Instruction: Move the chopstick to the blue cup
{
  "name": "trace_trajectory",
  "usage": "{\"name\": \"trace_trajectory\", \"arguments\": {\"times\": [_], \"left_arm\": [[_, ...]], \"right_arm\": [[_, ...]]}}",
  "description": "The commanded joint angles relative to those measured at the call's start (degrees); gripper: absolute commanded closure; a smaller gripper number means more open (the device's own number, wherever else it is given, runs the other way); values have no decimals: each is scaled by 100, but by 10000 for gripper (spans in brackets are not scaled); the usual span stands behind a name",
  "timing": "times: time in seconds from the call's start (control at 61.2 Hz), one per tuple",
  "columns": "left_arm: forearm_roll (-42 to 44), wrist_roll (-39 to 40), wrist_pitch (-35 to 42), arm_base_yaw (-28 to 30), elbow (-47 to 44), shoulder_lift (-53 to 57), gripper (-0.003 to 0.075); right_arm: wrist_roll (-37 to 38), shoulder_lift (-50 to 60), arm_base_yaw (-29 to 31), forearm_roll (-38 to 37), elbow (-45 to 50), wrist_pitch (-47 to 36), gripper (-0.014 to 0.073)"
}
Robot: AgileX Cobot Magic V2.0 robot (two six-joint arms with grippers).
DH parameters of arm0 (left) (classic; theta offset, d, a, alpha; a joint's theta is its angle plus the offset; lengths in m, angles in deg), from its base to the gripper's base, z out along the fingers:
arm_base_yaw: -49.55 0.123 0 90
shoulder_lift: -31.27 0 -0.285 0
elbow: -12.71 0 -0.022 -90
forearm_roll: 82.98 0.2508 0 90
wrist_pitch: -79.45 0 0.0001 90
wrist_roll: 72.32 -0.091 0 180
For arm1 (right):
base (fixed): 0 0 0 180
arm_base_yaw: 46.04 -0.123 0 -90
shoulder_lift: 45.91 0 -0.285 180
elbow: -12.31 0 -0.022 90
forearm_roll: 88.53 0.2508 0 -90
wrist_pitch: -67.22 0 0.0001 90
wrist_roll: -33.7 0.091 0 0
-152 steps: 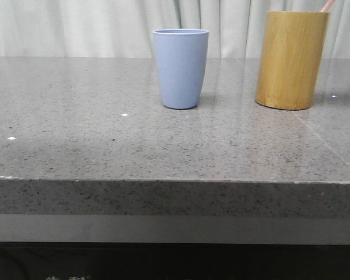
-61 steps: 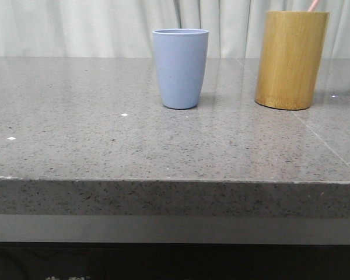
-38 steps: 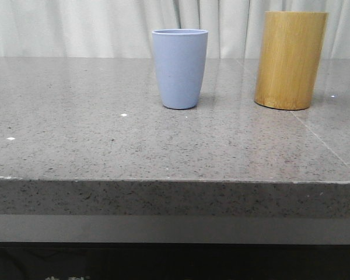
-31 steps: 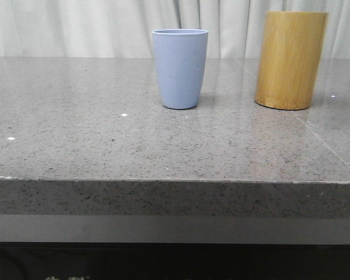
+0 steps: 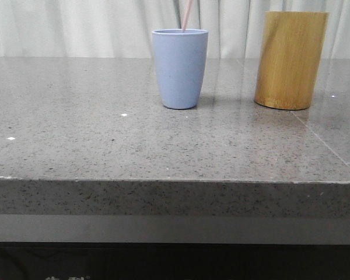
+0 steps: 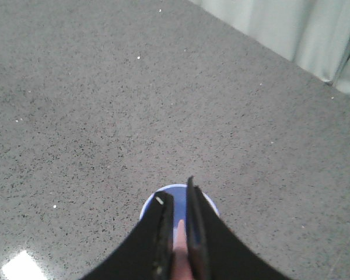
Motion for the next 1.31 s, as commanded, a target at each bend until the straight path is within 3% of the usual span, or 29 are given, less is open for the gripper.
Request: {"name": "trace_trajectory", "arguments": {"times": [0.0, 0.245, 0.359, 0.457, 0.555, 0.768, 0.996, 1.29], "left_arm": [[-67, 50, 371, -45, 127, 16, 373], [-70, 50, 381, -45, 127, 16, 373], [-81, 50, 432, -45, 127, 16, 373], [-80, 50, 476, -45, 127, 16, 373], [-80, 50, 531, -45, 127, 16, 373], [-80, 50, 543, -45, 127, 16, 373], [-80, 50, 633, -45, 127, 16, 373], [-80, 50, 643, -45, 127, 16, 373]], "right_arm": [[28, -46, -40, -55, -132, -595, 653], [28, -506, -40, 54, -132, -819, 615], [28, -555, -40, 143, -132, -847, 477], [28, -555, -35, 143, -132, -814, 307], [28, -503, -18, 126, -170, -719, 211], [229, 144, -1, -360, -528, 247, 211], [1755, 1169, 172, -1135, -215, 1566, 211], [2205, 3003, 286, -1252, 2033, 591, 211]]}}
